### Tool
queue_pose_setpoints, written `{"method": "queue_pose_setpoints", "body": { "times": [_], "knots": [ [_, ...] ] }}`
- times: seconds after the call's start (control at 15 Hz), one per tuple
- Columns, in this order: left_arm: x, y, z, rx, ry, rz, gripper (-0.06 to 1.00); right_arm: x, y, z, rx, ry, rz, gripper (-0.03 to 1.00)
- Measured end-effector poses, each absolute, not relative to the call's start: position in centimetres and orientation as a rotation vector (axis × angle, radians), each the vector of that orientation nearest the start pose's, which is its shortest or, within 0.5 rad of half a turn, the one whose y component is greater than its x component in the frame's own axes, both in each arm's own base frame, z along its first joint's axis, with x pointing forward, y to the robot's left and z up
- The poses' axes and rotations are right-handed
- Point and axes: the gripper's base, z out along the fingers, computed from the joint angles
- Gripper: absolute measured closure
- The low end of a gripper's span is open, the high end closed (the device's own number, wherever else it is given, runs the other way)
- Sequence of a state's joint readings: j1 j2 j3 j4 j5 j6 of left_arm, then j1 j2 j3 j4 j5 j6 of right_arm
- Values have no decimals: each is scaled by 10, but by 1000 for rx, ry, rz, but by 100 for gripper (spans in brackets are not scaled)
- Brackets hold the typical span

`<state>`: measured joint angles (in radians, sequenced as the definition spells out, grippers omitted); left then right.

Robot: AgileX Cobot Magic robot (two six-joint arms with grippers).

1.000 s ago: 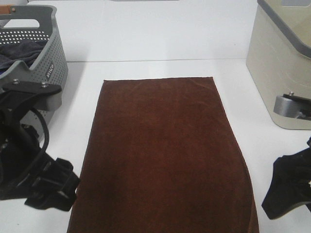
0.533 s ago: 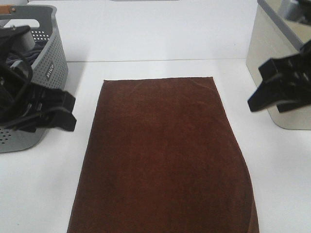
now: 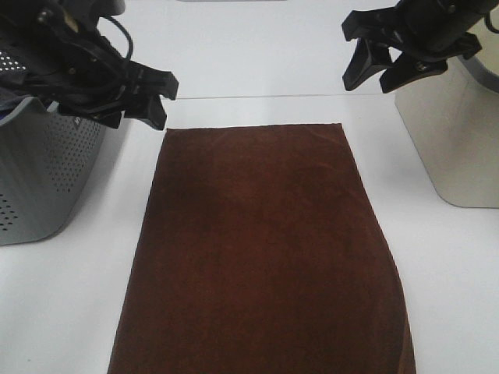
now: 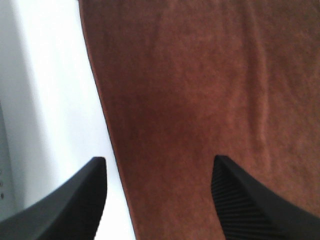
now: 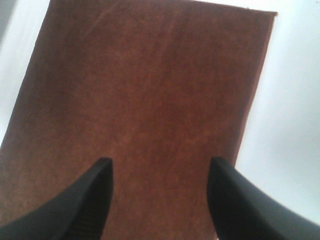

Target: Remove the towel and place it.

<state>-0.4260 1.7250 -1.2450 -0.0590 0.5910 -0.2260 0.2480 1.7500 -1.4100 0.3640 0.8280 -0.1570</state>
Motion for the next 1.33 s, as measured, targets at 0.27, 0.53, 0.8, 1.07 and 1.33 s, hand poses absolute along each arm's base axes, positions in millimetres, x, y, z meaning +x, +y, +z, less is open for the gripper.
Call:
{"method": "queue_pose_setpoints", "body": {
  "times": [0.27,0.53,0.8,1.07,1.33],
  "knots": [
    [397,-181,219,254,2597,-248,36,427,131,237,-320,2647,426,44],
    [452,-185,203,212,2625,-219,36,481,133,197,-329,2659,254,47],
    [486,-180,190,161,2617,-208,36,511,132,165,-341,2649,118,47],
    [492,-182,185,172,2635,-199,36,528,125,124,-338,2667,77,47],
    [493,-182,181,181,2640,-180,36,535,120,97,-318,2650,76,47]
  ]
}}
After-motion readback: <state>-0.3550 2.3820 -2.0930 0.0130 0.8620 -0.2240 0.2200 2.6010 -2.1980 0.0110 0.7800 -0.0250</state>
